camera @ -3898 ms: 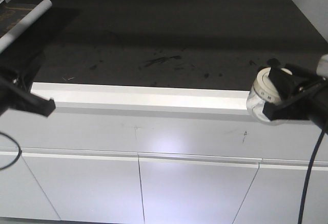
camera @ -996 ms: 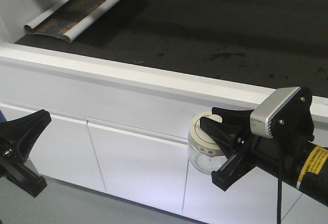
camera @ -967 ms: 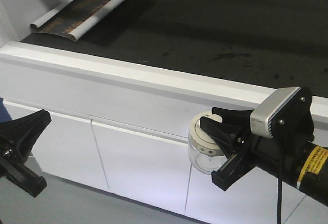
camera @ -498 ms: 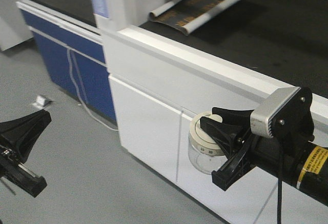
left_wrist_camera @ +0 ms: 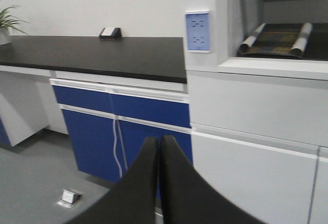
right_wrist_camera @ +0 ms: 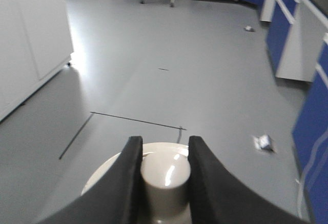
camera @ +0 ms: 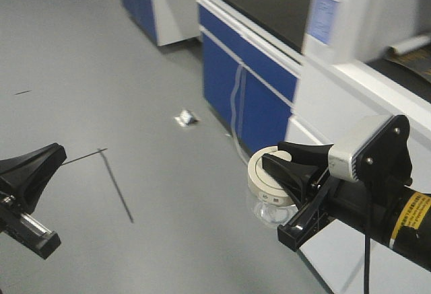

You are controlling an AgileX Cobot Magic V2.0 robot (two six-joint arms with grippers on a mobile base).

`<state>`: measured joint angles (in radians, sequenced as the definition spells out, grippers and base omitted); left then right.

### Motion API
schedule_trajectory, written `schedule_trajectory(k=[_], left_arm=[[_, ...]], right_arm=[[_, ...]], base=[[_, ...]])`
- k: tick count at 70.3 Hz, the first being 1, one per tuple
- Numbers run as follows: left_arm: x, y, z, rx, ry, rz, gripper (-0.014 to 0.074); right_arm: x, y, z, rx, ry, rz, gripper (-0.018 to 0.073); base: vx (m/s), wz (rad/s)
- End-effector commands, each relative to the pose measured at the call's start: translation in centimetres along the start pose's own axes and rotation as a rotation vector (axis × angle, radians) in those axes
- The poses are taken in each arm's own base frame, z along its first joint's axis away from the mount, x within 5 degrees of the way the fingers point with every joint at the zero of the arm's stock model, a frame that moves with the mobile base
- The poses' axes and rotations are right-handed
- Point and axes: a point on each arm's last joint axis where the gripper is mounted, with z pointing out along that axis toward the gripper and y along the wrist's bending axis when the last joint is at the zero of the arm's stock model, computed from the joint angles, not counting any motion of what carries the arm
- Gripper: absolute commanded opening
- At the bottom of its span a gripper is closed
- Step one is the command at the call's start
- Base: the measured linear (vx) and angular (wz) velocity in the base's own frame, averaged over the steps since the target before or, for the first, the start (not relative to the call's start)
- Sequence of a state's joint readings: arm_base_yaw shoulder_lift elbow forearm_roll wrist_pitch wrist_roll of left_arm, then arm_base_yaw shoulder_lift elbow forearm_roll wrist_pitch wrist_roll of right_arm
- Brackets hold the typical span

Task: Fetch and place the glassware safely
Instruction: 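Hold the jar in the right gripper while the base turns away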

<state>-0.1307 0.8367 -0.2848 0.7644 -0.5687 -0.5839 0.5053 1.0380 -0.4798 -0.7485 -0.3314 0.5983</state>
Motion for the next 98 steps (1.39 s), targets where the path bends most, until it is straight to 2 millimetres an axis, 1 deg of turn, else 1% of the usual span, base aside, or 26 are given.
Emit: schedule_trajectory(k=[1,25,50,98], left_arm=[[-1.49,-0.12,0.13,0.025,-0.091,-0.022,-0.0007],[-1.51,-0.13,0.12,0.024,-0.092,-0.022,-0.0007],[-1.51,-0.13,0.12,0.024,-0.092,-0.022,-0.0007],[-1.50,-0.13,0.13,0.025,-0.091,-0.022,-0.0007]], right_arm=[[-2.02,0.26,-0.37,-0.033,-0.118,0.001,-0.0003],[-2.02,0.26,-0.37,-0.033,-0.118,0.001,-0.0003],[-2.02,0.26,-0.37,-0.033,-0.118,0.001,-0.0003],[-2.02,0.26,-0.37,-0.033,-0.118,0.001,-0.0003]], base=[[0.23,0.63],[0.31,0.57],[0.41,0.34],[0.56,0.28]])
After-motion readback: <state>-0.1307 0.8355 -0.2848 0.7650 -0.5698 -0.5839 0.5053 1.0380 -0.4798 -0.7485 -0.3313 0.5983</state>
